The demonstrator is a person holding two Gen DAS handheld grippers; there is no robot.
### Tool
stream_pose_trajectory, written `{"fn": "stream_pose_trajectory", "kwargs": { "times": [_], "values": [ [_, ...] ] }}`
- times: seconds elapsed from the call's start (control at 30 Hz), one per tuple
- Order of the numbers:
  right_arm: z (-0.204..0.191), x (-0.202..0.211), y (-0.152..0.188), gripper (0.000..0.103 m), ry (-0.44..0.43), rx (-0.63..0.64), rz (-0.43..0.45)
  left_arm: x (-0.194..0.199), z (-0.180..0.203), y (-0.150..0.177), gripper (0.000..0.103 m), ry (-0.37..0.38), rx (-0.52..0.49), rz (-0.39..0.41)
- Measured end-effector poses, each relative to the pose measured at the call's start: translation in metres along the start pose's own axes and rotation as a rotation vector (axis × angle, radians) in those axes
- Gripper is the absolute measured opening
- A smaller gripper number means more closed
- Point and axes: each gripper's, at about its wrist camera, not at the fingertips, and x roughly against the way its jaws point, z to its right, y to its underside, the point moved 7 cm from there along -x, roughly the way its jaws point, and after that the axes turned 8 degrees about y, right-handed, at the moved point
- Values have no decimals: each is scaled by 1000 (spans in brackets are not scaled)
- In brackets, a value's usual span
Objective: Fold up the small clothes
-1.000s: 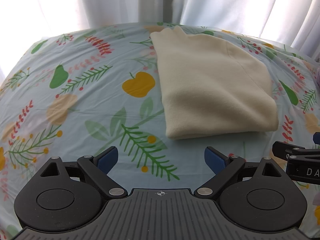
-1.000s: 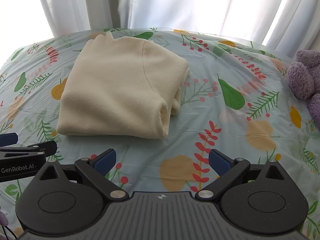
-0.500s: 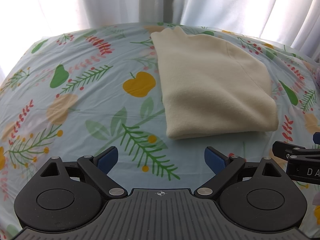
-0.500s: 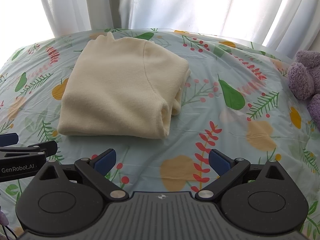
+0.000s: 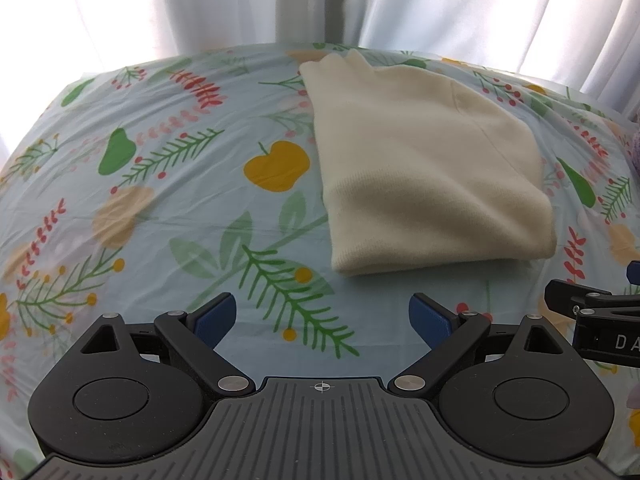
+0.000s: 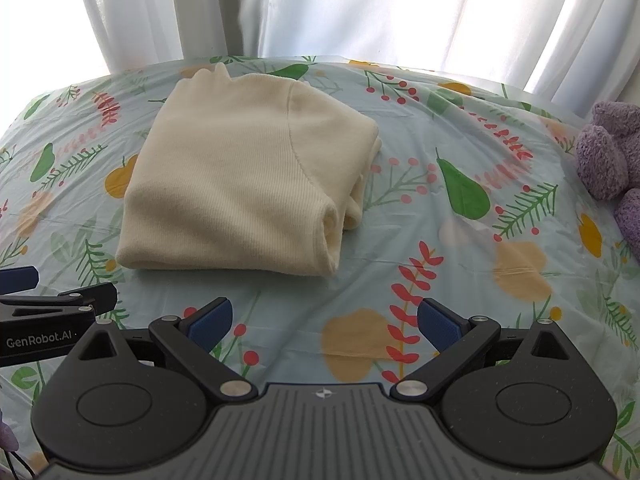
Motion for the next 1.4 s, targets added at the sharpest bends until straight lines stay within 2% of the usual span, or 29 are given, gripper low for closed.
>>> {"fn": "stream_pose_trajectory", "kwargs": {
  "times": [1.0, 1.2, 1.4],
  "values": [
    [-1, 0, -1, 99, 2, 4, -1, -5, -2, 0, 97, 19, 9, -17],
    [-2, -2, -1, 99, 2, 8, 0, -4, -2, 0, 97, 39, 11, -1],
    [-2, -3, -1, 99, 0, 9, -1, -6, -4, 0, 97, 14, 7, -7]
  ]
}}
